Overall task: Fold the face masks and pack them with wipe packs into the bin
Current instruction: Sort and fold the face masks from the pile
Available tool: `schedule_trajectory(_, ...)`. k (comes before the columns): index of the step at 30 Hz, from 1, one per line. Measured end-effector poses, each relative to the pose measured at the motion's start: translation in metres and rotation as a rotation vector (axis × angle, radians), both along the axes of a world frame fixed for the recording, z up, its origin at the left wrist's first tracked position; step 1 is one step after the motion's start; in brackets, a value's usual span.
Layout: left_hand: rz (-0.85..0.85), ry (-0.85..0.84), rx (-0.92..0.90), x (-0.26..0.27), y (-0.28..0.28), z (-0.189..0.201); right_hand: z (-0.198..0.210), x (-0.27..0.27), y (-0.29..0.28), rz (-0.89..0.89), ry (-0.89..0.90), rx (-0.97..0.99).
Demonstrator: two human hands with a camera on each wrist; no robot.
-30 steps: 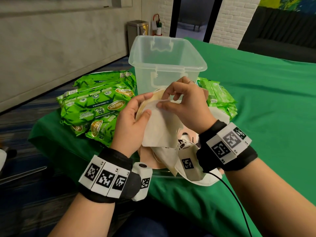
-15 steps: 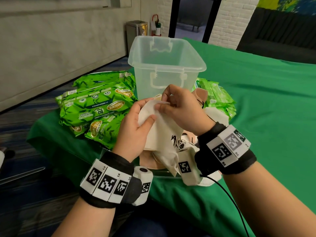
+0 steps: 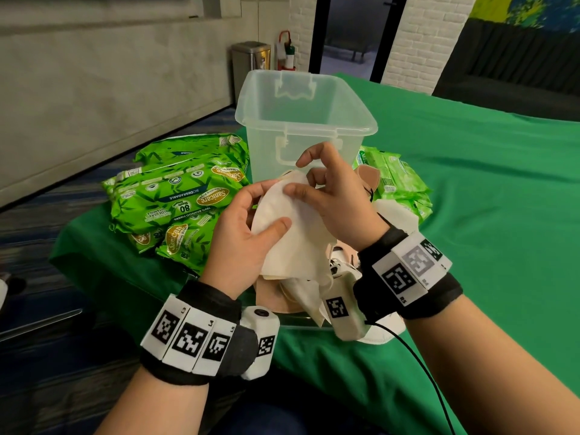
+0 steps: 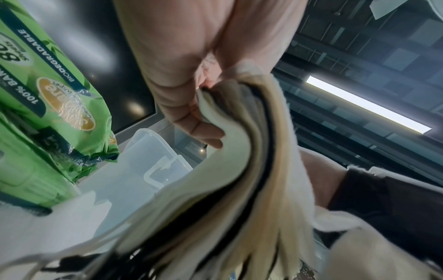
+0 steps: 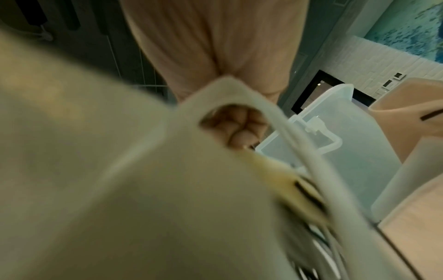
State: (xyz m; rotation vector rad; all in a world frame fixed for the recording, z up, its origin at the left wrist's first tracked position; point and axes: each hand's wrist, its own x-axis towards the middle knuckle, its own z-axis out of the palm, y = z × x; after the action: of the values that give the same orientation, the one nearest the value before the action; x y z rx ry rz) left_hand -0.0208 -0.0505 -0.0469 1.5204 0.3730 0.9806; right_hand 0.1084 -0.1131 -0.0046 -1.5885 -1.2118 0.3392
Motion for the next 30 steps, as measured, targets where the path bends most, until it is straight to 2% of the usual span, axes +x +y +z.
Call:
schedule_trajectory(4,0.016,-0.045,0.023,-0.002,0.001,0.001,-0.004,-0.005,-0.003,-0.092,-0.021,0.056)
schedule_trajectory(6,0.012,-0.083,0.016,-0.004,0.003,0.003,-0.005,-0.002,-0.006,0.033,0.031,-0.043)
schedule_trajectory(8,0.005,-0.128,0.014,-0.004,0.007,0.005,-0.007,0.0,-0.01,0.244,0.151,-0.145)
schedule_trajectory(10,-0.006,-0.153,0.019,-0.004,0.01,0.006,-0.007,0.002,-0.014,0.342,0.2,-0.208)
schedule_trajectory(12,-0.013,-0.153,0.022,-0.005,0.012,0.008,-0.005,0.004,-0.017,0.314,0.156,-0.255)
schedule_trajectory(16,0.049,-0.157,0.027,-0.009,0.02,0.01,-0.005,0.014,-0.027,0.237,-0.07,-0.344)
schedule_trajectory(21,0.112,-0.162,0.054,-0.009,0.022,0.011,-0.003,0.011,-0.034,0.208,0.091,-0.179)
schedule_trajectory(25,0.058,-0.131,0.131,-0.009,0.019,0.01,-0.005,0.009,-0.031,0.21,0.067,-0.191)
schedule_trajectory(30,0.091,-0.102,0.145,-0.014,0.026,0.01,-0.003,0.017,-0.04,0.248,0.155,-0.176)
